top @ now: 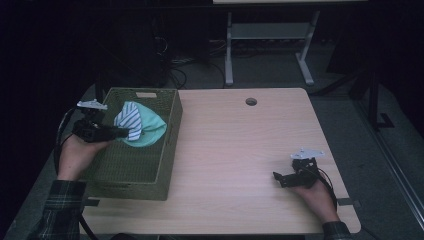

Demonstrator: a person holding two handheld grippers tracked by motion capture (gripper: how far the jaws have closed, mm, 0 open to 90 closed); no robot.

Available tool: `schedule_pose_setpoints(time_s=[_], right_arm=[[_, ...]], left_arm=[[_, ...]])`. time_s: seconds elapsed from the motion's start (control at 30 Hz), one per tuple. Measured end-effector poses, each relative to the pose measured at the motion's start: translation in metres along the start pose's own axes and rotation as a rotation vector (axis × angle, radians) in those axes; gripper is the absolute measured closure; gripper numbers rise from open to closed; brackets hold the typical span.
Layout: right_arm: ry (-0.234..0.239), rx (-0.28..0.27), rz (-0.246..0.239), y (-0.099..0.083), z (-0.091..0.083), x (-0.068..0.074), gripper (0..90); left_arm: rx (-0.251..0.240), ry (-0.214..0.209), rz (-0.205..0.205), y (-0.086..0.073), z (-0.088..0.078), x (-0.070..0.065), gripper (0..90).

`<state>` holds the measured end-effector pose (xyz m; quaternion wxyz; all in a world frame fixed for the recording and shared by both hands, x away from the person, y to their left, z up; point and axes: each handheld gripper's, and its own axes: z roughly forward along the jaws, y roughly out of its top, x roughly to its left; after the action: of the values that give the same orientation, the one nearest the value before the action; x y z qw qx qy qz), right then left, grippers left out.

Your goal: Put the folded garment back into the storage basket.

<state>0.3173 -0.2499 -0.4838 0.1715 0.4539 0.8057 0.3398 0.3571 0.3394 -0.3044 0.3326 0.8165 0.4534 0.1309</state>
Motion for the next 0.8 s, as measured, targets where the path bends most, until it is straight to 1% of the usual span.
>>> schedule_pose_setpoints(time_s=[0.07,0.17,0.37,0.43,0.57,0.8], right_arm=[[0.000,0.000,0.000,0.000,0.000,0.000,1.4],[0.000,0.000,0.000,0.000,0.000,0.000,1.4],[0.000,0.000,0.000,0.000,0.000,0.000,1.4],[0.000,0.000,0.000,0.000,0.000,0.000,1.4],[-0.001,0.000,0.001,0.000,0.000,0.000,1.4],[-0.001,0.000,0.001,0.000,0.000,0.000,1.4]], left_arm=[[0.005,0.004,-0.015,-0.003,0.003,0.002,74.3],[0.020,0.024,-0.031,-0.008,0.009,0.006,74.3],[0.051,0.028,-0.058,-0.018,0.022,0.014,74.3],[0.060,0.034,-0.060,-0.020,0.027,0.016,74.2],[0.071,0.031,-0.069,-0.024,0.036,0.018,74.1],[0.114,0.026,-0.073,-0.030,0.059,0.021,74.0]])
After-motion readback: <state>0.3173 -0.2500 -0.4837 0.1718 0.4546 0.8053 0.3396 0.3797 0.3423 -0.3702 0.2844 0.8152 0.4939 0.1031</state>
